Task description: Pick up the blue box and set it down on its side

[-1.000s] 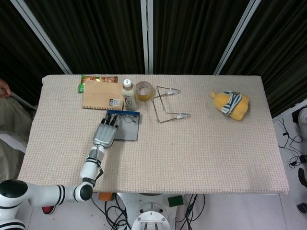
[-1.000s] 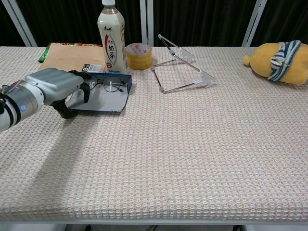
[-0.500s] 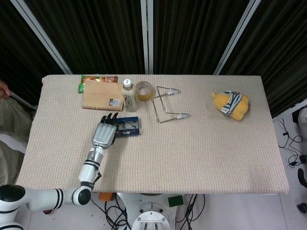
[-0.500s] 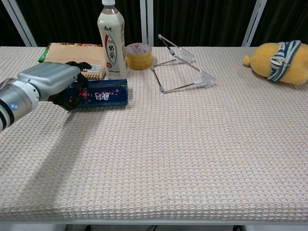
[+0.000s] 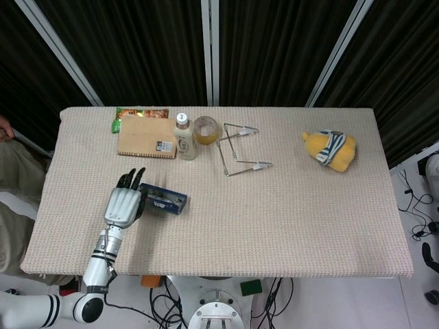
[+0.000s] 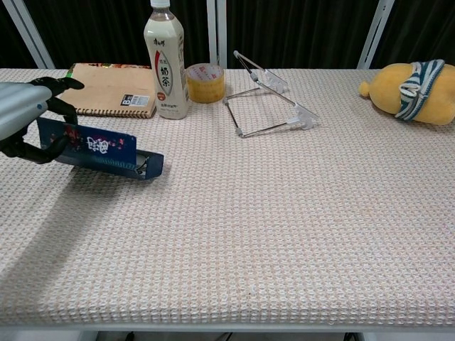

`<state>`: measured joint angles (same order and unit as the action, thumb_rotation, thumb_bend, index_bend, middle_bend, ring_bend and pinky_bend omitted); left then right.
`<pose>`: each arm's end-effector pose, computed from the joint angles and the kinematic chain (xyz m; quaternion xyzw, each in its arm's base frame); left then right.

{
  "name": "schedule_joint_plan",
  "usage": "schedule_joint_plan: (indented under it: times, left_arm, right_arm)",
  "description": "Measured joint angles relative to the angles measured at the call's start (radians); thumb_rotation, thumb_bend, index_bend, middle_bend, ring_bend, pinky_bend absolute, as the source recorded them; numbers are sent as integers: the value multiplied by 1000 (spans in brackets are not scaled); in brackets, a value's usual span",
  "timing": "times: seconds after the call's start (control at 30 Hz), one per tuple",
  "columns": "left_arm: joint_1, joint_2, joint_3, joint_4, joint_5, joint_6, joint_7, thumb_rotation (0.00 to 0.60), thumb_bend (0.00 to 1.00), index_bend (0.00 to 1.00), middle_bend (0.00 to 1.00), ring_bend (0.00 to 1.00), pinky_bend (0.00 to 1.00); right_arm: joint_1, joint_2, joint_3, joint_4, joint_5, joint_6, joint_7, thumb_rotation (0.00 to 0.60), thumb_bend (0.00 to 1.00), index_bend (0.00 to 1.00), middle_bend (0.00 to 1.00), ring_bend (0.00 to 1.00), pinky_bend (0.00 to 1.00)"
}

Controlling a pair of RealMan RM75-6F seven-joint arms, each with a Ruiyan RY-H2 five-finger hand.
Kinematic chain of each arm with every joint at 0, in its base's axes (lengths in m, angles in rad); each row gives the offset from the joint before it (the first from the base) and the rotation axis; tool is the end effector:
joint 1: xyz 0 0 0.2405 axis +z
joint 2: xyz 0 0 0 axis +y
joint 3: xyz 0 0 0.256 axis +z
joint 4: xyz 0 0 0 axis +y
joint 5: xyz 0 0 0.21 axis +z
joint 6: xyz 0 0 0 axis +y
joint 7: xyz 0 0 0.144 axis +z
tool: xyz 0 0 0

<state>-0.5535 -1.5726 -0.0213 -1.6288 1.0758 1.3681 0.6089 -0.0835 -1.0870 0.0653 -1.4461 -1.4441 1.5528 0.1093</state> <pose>-0.1946 0.2722 0.0002 -0.6911 -0.3571 -0.3280 0.5359 -0.3703 -0.1257 0.2042 0.5396 -0.3892 0.3294 0.6700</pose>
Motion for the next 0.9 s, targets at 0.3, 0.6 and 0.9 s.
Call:
schedule_joint_plan:
  times: [0.3, 0.6, 0.9]
  left_arm:
    - [-52, -98, -101, 178, -74, -139, -53, 600, 486, 720, 47, 0, 150]
    - [-79, -182, -146, 302, -63, -151, -53, 600, 485, 707, 60, 0, 150]
    - [-96, -233, -165, 367, -45, -186, -77, 600, 316, 145, 58, 0, 149]
  right_arm:
    - [3, 7, 5, -9, 13, -11, -6, 600, 477, 0, 0, 0, 0]
    - [15, -6, 5, 15, 36, -54, 7, 600, 477, 0, 0, 0, 0]
    - [9, -15, 4, 39, 43, -54, 28, 600, 477, 0, 0, 0, 0]
